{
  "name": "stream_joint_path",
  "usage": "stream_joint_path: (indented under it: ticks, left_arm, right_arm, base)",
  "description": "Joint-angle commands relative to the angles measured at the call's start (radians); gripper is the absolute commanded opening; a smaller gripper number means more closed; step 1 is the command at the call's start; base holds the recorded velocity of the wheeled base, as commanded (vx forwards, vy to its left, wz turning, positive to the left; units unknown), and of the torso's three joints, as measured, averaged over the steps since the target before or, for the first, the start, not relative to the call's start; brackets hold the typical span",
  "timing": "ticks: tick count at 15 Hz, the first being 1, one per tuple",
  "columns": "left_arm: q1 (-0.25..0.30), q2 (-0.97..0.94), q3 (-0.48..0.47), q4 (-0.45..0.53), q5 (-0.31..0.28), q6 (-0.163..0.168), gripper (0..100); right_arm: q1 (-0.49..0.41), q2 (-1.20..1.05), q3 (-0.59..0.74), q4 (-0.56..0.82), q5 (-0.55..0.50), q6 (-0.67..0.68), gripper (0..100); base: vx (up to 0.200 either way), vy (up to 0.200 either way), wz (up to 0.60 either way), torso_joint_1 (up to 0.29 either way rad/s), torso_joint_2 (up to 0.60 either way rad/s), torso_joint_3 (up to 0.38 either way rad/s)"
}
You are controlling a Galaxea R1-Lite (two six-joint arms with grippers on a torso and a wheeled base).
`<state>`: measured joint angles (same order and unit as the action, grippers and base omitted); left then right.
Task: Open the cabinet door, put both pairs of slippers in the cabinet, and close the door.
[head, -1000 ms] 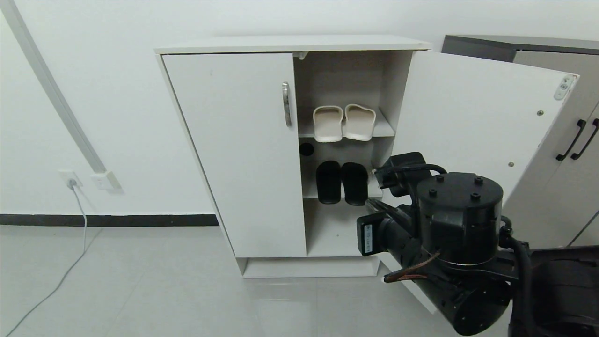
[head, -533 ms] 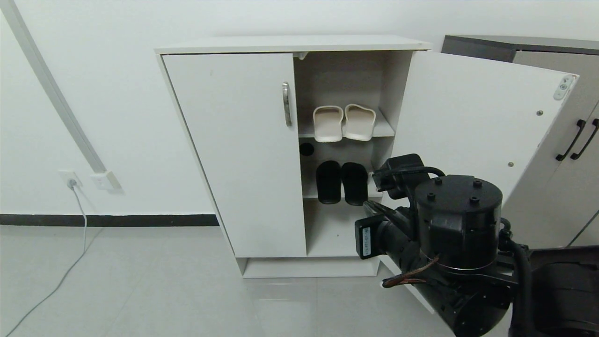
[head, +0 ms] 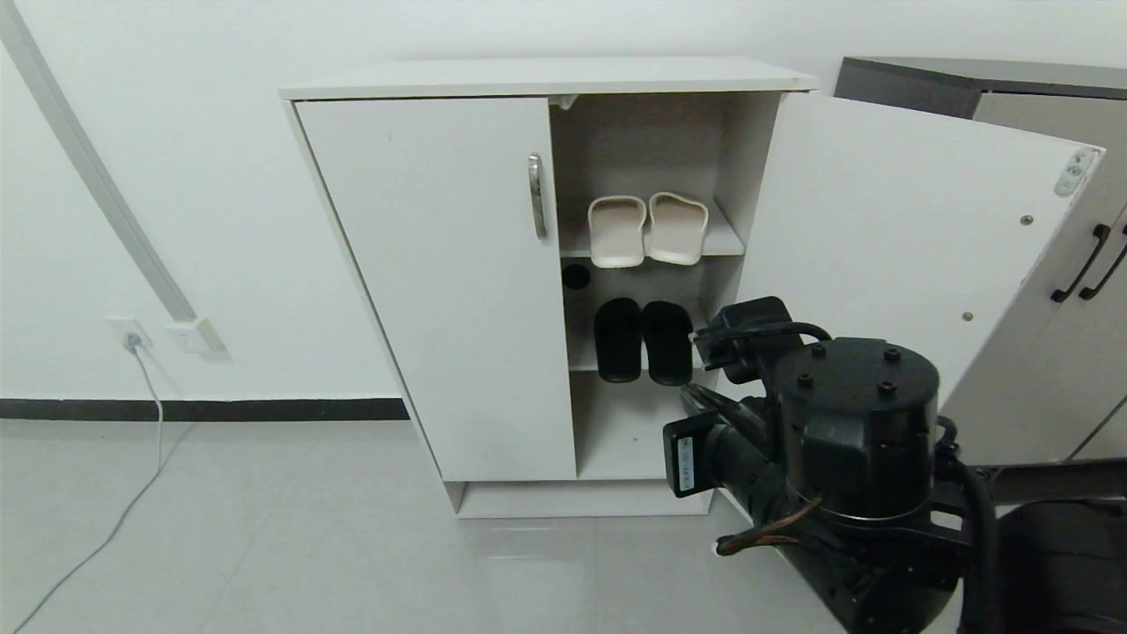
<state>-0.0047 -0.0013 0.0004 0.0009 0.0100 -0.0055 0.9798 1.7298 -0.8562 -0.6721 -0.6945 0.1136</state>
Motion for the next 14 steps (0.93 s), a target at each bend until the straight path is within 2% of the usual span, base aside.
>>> stream_joint_path:
  ticks: [1, 5, 14]
  left_arm:
    - [0.0, 0.001, 0.0, -0.001, 0.001, -0.001, 0]
    - [0.0, 0.001, 0.0, -0.001, 0.001, -0.001, 0]
    - [0.0, 0.001, 0.0, -0.001, 0.001, -0.001, 0]
  right_arm:
    - [0.0, 0.002, 0.0, -0.003, 0.0, 0.0, 0]
    - [0.0, 0.002, 0.003, -0.003, 0.0, -0.002, 0]
    - [0.0, 0.002, 0.008, -0.001, 0.0, -0.002, 0]
  base:
    - [0.0, 0.0, 0.0, 0.056, -0.34, -0.378]
    - [0.0, 0.0, 0.0, 0.052, -0.53, -0.359]
    - [0.0, 0.0, 0.0, 0.14, -0.47, -0.331]
